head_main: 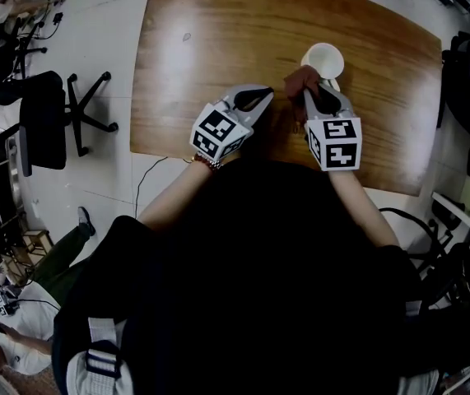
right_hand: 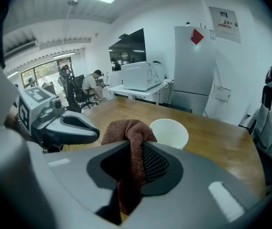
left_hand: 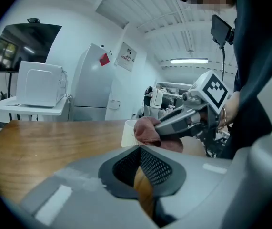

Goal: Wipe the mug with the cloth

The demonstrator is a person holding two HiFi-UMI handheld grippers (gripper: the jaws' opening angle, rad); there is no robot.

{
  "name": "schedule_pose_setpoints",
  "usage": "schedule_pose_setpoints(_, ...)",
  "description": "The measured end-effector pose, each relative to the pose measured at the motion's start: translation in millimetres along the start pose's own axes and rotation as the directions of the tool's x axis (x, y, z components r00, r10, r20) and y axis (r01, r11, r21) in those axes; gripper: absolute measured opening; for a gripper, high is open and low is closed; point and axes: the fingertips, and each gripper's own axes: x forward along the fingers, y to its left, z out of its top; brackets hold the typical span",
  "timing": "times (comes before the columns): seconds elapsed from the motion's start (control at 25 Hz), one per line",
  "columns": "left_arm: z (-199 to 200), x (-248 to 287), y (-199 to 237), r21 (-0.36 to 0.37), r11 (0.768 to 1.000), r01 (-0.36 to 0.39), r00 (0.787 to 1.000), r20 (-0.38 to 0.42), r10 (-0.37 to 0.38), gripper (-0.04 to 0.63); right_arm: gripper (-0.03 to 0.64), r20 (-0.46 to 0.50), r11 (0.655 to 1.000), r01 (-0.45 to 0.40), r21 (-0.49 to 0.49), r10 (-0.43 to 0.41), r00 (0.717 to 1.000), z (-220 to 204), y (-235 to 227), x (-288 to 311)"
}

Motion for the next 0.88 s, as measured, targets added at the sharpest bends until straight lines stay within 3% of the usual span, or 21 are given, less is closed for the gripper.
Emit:
schedule_pose_setpoints(0.28,5,8,-3,0.018,1.0,-0.009,1.0,0.007,0.009,0.001,0.066,-0.084,0.995,-0.003,-0.1,-0.005,0.996,-27,-10,7)
schedule_pose_setpoints(0.6,14,19,-19,0.038,0.999,-0.008,1.0,0.02,0.007,0.0,0.066,-0.179,0.991,-0.052,-0.12,0.03,0.983,-62,-13,33)
schedule_pose_setpoints(0.88,14,36,-29,0.039,0.999,-0.002,1.0,0.009,0.001,0.0,0.066,-0.071,0.991,-0.043,-0.127,0.034,0.997,-35,-34,-15)
